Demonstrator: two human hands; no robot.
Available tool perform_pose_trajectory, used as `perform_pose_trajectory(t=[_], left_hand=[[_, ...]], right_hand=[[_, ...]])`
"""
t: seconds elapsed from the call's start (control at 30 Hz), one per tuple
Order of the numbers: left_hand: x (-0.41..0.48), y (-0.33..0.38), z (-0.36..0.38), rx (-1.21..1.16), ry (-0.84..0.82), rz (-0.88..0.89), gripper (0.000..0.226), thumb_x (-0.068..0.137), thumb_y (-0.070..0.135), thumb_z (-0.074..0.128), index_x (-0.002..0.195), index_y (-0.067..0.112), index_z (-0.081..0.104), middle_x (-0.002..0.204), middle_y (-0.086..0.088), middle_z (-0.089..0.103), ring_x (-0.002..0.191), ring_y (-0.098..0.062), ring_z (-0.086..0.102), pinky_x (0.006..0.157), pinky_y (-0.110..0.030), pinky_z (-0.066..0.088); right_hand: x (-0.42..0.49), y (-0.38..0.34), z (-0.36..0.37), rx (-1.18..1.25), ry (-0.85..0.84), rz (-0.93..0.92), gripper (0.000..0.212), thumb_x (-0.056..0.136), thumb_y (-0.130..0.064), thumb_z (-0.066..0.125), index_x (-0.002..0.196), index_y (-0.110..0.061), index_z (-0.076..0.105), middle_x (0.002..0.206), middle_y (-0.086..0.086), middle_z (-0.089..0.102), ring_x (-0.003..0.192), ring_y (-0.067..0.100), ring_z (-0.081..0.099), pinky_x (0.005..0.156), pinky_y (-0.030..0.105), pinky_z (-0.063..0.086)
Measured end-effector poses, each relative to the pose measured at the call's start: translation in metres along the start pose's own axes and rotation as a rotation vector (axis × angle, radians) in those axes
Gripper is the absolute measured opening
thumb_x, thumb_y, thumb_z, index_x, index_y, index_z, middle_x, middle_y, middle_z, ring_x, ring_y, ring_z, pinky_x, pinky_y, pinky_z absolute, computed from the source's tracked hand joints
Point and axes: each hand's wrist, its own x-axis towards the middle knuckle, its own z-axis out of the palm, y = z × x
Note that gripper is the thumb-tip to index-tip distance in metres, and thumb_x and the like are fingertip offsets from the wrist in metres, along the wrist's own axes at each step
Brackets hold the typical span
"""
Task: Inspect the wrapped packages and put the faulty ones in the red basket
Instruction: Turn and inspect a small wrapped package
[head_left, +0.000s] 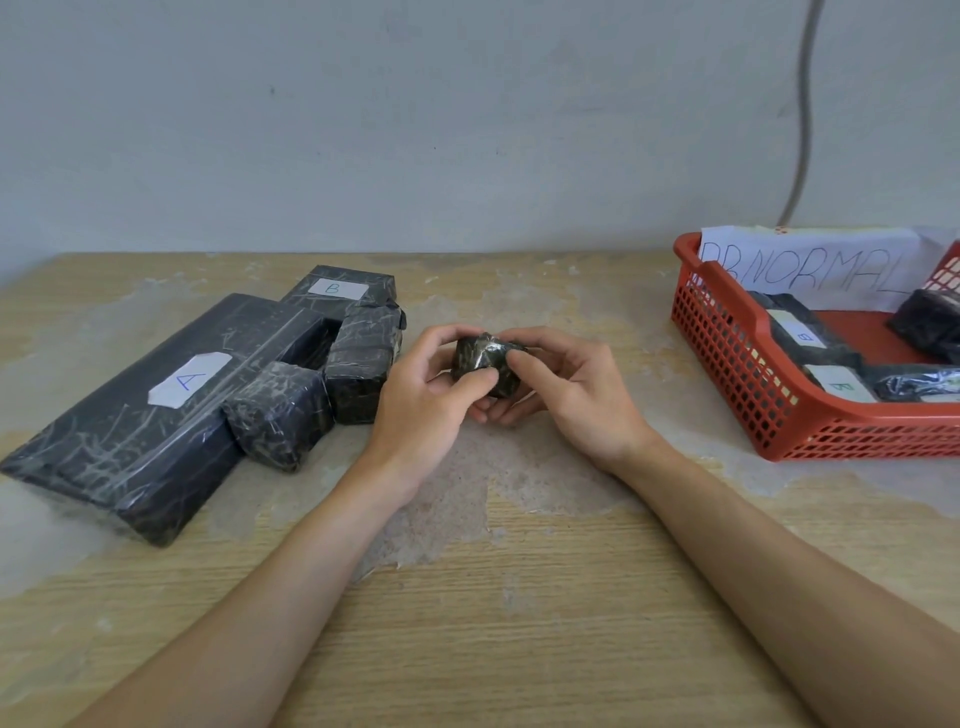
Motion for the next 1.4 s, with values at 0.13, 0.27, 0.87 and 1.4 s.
perform_pose_trajectory(t=[0.13, 0.27, 0.87, 1.4], left_hand=[[-0.0005, 0.0001, -0.0007, -0.008, 0.006, -0.002, 0.027, 0.098, 0.001, 0.068, 0.120, 0.016, 0.071, 0.100, -0.007, 0.078, 0.070, -0.020, 0.070, 0.068, -0.033, 0.059], [0.0007, 0.0003, -0.0012, -0.026, 0.020, 0.005, 0.018, 0.099, 0.018, 0.074, 0.117, 0.017, 0.071, 0.100, -0.005, 0.077, 0.080, -0.016, 0.073, 0.068, -0.030, 0.058], [-0.0009, -0.0002, 0.0035, -0.076, -0.020, -0.006, 0.022, 0.104, 0.021, 0.066, 0.126, 0.019, 0.069, 0.120, -0.007, 0.076, 0.107, -0.021, 0.076, 0.088, -0.053, 0.064], [-0.0004, -0.0019, 0.0002, 0.105, 0.021, 0.160, 0.018, 0.098, 0.004, 0.071, 0.102, 0.021, 0.075, 0.098, 0.018, 0.079, 0.092, -0.001, 0.074, 0.082, -0.016, 0.055]], right_hand=[[-0.0009, -0.0002, -0.0014, 0.001, -0.002, 0.000, 0.020, 0.101, 0.002, 0.067, 0.117, -0.006, 0.074, 0.099, 0.014, 0.081, 0.083, 0.032, 0.080, 0.072, 0.040, 0.066], [-0.0005, 0.0034, 0.0035, -0.034, 0.001, -0.002, 0.031, 0.093, 0.011, 0.072, 0.114, -0.011, 0.074, 0.105, 0.012, 0.081, 0.087, 0.032, 0.081, 0.075, 0.041, 0.067], [0.0015, 0.0013, -0.0019, 0.046, 0.068, 0.023, 0.029, 0.093, 0.007, 0.075, 0.113, -0.014, 0.072, 0.112, 0.017, 0.078, 0.093, 0.027, 0.079, 0.072, 0.039, 0.065], [0.0026, -0.0002, -0.0012, 0.009, 0.058, 0.052, 0.012, 0.098, 0.007, 0.068, 0.093, -0.004, 0.068, 0.089, 0.005, 0.076, 0.086, 0.022, 0.078, 0.082, 0.045, 0.067]])
